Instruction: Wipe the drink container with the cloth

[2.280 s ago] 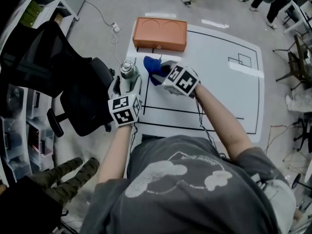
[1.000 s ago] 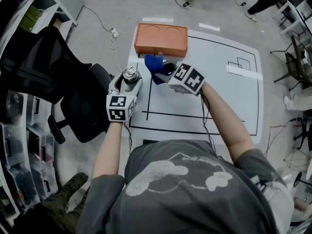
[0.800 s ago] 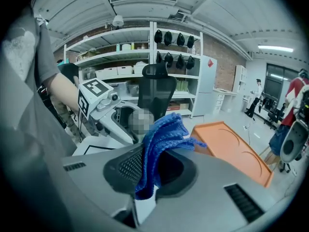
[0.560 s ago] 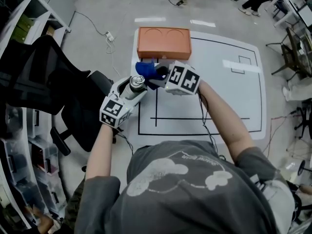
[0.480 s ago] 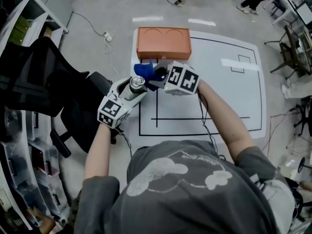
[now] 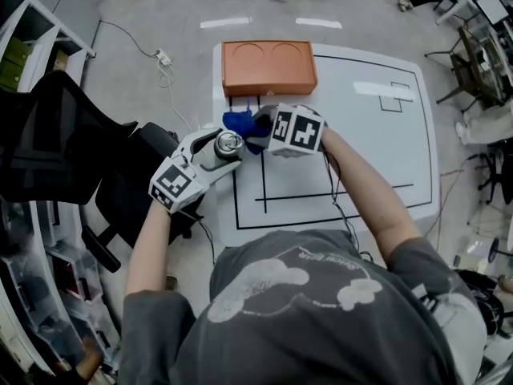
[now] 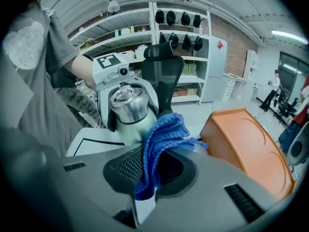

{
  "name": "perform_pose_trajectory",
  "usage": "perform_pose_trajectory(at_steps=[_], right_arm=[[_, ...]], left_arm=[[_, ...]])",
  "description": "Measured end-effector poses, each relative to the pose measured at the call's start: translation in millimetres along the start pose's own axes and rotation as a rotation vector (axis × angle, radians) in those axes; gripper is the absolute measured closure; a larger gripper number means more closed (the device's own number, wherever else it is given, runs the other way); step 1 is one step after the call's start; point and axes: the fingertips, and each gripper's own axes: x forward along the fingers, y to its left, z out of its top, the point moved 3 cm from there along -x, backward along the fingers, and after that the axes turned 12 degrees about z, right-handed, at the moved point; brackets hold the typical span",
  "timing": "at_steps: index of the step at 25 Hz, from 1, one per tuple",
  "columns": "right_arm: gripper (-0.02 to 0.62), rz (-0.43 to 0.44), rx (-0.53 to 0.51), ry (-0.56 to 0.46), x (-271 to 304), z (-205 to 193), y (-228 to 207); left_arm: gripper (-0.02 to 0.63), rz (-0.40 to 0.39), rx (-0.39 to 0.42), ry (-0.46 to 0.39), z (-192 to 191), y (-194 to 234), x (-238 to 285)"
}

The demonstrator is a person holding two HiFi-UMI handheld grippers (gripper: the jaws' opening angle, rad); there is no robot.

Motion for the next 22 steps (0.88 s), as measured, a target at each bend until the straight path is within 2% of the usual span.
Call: perform_pose_trajectory(at_steps=[5,11,15,22], right_arm=[[0.552,0.007,0.033,0.06,18.3,-15.3,-4.2],[0.552,-0.013,0.054,0.055,24.8,-22.5,-7.1],[0.552,-0.047,0.045,0.046,22.5,-24.0,-3.5],[0.552,-0.095,0.056,0.011,3.5,-32.0,5.7]], left_arm=[[0.282,-0.046,0.0,-0.009,-0.8,1.6,0.2],[0.281,-0.015,-0.021,0.005,-0.6,1.3,1.4],[0.278,0.104,-0.089,-0.006,-4.9,0.0,-2.2],[0.275,0.424,-0.234,-0.022,-12.5,-6.0,-14.2]])
